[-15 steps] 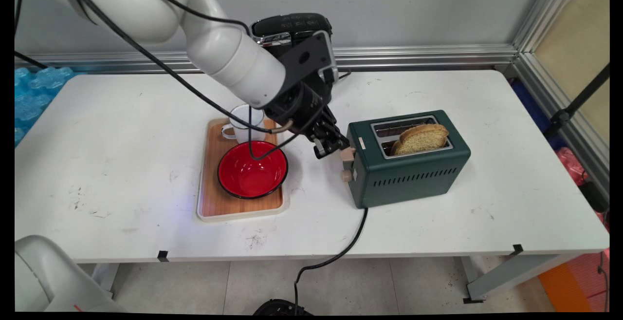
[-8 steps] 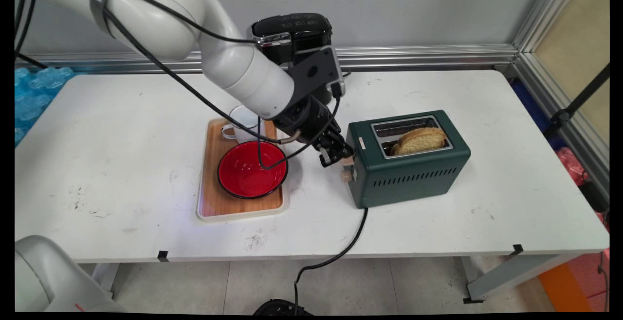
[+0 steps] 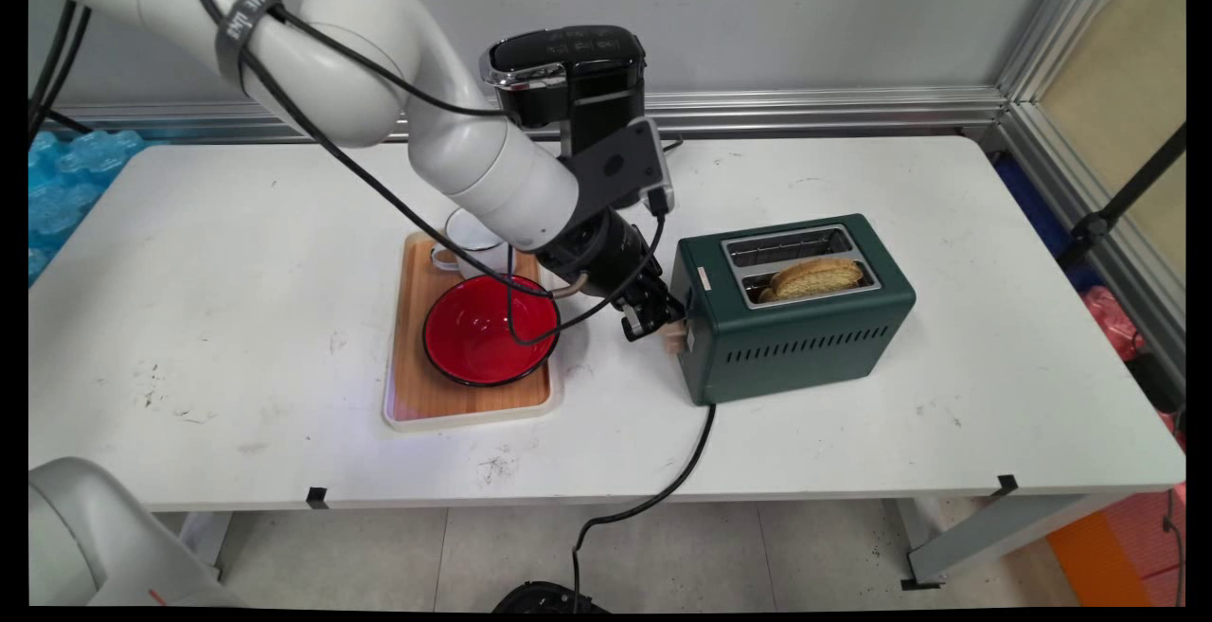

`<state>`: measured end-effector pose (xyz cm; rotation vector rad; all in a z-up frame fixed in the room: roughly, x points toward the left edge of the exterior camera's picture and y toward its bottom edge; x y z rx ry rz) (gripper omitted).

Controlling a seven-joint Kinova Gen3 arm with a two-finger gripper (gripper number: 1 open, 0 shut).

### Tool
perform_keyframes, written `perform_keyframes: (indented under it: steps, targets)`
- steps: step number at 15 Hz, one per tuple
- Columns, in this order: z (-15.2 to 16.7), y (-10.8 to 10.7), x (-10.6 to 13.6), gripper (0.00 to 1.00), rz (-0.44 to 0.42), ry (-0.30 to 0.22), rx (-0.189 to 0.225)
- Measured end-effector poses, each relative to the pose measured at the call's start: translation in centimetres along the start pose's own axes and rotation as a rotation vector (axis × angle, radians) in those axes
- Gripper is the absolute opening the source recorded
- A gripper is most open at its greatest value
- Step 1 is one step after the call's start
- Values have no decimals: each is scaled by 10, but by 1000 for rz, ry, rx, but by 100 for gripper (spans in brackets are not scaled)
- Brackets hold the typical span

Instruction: Press the toaster switch

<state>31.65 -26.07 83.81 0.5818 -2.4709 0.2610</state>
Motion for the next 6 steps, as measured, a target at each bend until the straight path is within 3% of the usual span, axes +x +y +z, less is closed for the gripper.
perform_keyframes:
  steps: [6]
  targets:
    - [9, -1, -6, 0, 1, -15, -7]
